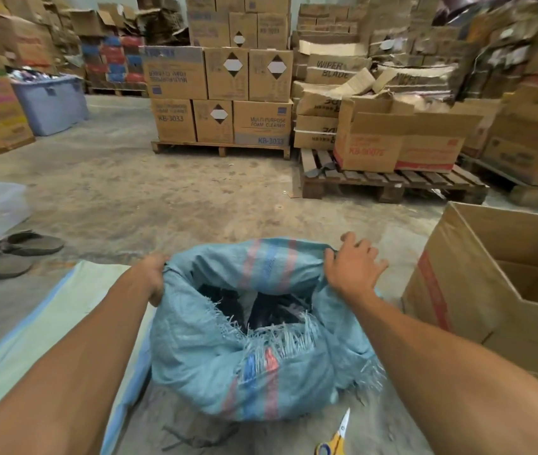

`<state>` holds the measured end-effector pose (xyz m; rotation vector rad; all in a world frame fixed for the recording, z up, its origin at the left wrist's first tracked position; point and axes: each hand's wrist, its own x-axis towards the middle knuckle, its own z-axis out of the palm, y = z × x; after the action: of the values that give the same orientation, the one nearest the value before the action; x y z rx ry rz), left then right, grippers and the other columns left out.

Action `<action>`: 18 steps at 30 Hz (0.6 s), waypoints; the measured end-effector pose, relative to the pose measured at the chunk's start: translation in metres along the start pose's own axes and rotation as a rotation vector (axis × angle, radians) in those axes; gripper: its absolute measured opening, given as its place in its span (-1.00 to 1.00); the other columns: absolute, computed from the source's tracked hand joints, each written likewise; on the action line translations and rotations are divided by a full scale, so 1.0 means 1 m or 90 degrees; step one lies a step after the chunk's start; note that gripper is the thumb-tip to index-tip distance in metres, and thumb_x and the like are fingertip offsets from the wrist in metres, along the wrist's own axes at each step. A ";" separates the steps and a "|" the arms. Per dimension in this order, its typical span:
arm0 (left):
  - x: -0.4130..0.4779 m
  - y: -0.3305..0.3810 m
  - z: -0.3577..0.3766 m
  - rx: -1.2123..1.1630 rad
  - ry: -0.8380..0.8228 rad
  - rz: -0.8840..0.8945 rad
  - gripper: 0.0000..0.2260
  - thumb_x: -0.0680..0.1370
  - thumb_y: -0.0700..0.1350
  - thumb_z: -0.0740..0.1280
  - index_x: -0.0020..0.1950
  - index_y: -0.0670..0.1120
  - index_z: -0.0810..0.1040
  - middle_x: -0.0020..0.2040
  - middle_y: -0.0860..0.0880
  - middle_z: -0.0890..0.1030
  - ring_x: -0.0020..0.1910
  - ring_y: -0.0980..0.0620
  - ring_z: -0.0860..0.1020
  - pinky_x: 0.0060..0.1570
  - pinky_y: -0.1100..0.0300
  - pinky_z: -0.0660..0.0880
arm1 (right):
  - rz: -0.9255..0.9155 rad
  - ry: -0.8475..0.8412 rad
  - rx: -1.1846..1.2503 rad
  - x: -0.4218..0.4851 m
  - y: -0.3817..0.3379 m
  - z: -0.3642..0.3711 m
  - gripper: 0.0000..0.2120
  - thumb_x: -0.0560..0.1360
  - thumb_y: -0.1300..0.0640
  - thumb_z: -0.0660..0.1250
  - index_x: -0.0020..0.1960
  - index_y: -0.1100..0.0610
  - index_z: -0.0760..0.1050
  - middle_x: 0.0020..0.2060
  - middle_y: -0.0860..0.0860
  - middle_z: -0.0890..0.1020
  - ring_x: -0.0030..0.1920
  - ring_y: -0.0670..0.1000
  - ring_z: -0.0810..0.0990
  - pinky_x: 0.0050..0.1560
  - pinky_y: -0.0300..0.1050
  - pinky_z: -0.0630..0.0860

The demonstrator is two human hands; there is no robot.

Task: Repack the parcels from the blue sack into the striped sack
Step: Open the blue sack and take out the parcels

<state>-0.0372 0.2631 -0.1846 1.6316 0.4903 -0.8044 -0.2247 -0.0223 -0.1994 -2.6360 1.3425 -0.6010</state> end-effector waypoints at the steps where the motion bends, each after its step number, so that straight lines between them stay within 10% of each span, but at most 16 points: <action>1: 0.001 -0.001 0.002 -0.041 0.011 -0.007 -0.69 0.63 -0.03 0.17 -0.16 -0.18 0.55 -0.12 -0.08 0.63 -0.20 -0.09 0.55 -0.18 0.05 0.47 | -0.007 0.003 0.008 -0.009 -0.004 0.003 -0.51 0.54 -0.24 0.12 0.32 0.06 0.33 0.25 0.18 0.46 0.26 0.22 0.41 0.32 0.33 0.22; 4: -0.001 -0.001 0.005 -0.230 -0.024 -0.041 -0.70 0.66 -0.05 0.06 0.27 -0.08 0.49 0.29 -0.03 0.52 0.21 -0.01 0.53 0.07 0.07 0.43 | -0.094 -0.017 -0.073 -0.025 -0.018 0.006 -0.25 0.41 -0.43 0.08 0.43 0.02 0.26 0.39 0.20 0.35 0.40 0.27 0.31 0.38 0.54 -0.06; 9: 0.044 0.010 0.001 -0.137 0.090 0.076 -0.47 0.48 0.28 0.25 -0.01 -0.20 0.56 0.19 -0.03 0.58 -0.13 -0.11 0.59 -0.08 0.02 0.52 | 0.067 -0.245 -0.176 -0.028 -0.028 0.019 0.05 0.44 -0.25 0.39 0.59 -0.11 -0.32 0.56 0.32 -0.04 0.48 0.51 0.07 0.27 0.67 -0.02; 12: 0.041 0.000 0.012 0.271 0.238 0.219 0.15 0.20 0.61 0.23 0.59 -0.06 0.09 0.50 -0.26 0.27 0.39 -0.34 0.36 0.30 -0.33 0.34 | 0.022 -0.285 -0.027 -0.015 -0.012 0.024 -0.39 0.57 0.16 0.28 0.54 0.13 0.11 0.38 0.25 0.43 0.34 0.28 0.48 0.26 0.22 0.45; 15: -0.001 -0.026 0.039 0.555 0.265 0.621 0.04 0.29 0.59 0.20 0.58 0.06 -0.06 0.54 -0.17 0.17 0.50 -0.21 0.19 0.42 -0.28 0.19 | 0.020 -0.248 0.086 0.011 -0.003 0.018 -0.64 0.57 0.19 0.25 0.34 0.26 0.44 0.29 0.25 0.54 0.32 0.24 0.51 0.24 0.00 0.47; 18: -0.001 -0.048 0.046 0.737 0.158 0.764 -0.04 0.29 0.51 0.35 0.55 0.09 0.16 0.46 -0.03 0.38 0.41 -0.10 0.36 0.35 -0.06 0.27 | 0.117 -0.230 0.296 0.037 -0.003 0.007 -0.77 0.53 0.22 0.23 0.09 0.31 0.56 0.06 0.26 0.62 0.07 0.21 0.59 0.04 0.01 0.50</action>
<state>-0.0826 0.2288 -0.2195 2.5750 -0.9667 0.1454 -0.2003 -0.0509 -0.1936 -2.0984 1.1508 -0.3373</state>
